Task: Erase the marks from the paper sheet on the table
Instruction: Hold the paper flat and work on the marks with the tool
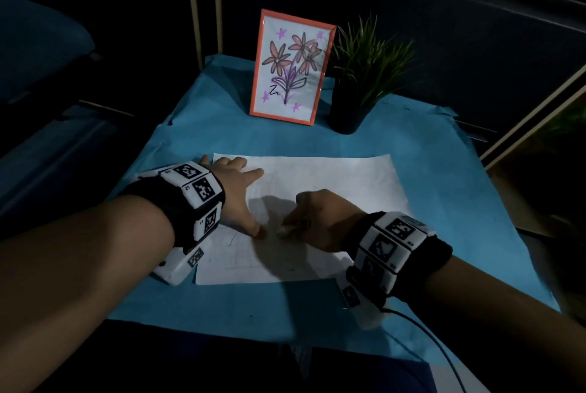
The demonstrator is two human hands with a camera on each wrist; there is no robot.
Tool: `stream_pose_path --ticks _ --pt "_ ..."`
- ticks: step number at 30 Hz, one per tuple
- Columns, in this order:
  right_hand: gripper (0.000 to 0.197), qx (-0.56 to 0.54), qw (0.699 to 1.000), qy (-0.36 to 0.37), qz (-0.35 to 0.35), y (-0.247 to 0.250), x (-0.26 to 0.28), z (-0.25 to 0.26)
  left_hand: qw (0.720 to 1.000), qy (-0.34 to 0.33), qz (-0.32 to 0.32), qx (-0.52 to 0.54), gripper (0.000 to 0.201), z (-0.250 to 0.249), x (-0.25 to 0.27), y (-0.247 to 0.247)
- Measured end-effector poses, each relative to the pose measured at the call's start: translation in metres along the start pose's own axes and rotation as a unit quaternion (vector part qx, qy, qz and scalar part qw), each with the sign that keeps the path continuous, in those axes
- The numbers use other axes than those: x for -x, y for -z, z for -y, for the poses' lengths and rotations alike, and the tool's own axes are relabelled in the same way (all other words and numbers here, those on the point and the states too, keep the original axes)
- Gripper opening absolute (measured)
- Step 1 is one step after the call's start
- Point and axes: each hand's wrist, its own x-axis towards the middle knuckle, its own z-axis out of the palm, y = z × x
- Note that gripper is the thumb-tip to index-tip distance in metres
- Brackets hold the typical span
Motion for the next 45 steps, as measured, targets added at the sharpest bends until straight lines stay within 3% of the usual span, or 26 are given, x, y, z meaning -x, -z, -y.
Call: stream_pose_path --ticks 2,7,13,18,22,25,30,34,39,43,45 --pt "0.027 0.01 1.0 0.004 0.009 0.003 0.001 0.001 1.0 0.001 0.003 0.001 0.128 0.0 0.001 0.0" --pt "0.022 -0.006 0.999 -0.013 -0.049 0.002 -0.003 0.003 1.0 0.001 0.018 0.006 0.127 0.0 0.0 0.004" --pt "0.029 0.002 1.0 -0.005 0.015 -0.003 0.008 0.003 1.0 0.001 0.022 0.001 0.127 -0.001 -0.001 0.004" --pt "0.026 -0.012 0.999 -0.008 -0.047 0.003 0.001 0.005 0.999 0.002 0.034 0.001 0.128 -0.001 -0.001 0.006" --pt "0.012 -0.018 1.0 -0.01 -0.009 -0.008 0.011 0.004 0.999 0.002 0.036 -0.004 0.127 -0.002 -0.002 0.005" --pt "0.026 0.0 1.0 0.004 0.03 -0.006 0.016 0.002 0.999 0.003 0.037 -0.002 0.127 -0.002 -0.001 0.006" --pt "0.024 -0.05 0.997 -0.007 -0.057 0.0 0.012 0.002 0.999 -0.007 0.02 0.029 0.123 -0.004 0.005 0.004" --pt "0.026 -0.019 0.999 0.023 -0.043 -0.013 0.019 0.001 1.0 -0.006 -0.009 0.023 0.125 -0.005 0.007 0.003" --pt "0.026 -0.036 0.999 0.017 0.009 -0.006 0.019 0.002 1.0 -0.006 0.002 0.021 0.126 -0.005 0.007 0.003" --pt "0.022 -0.022 0.998 0.011 -0.052 -0.001 0.015 0.006 1.0 -0.004 0.012 0.02 0.123 -0.006 0.008 0.004" --pt "0.02 -0.034 0.998 0.006 -0.05 -0.006 0.016 0.005 1.0 -0.003 0.011 0.018 0.123 -0.006 0.008 0.003"
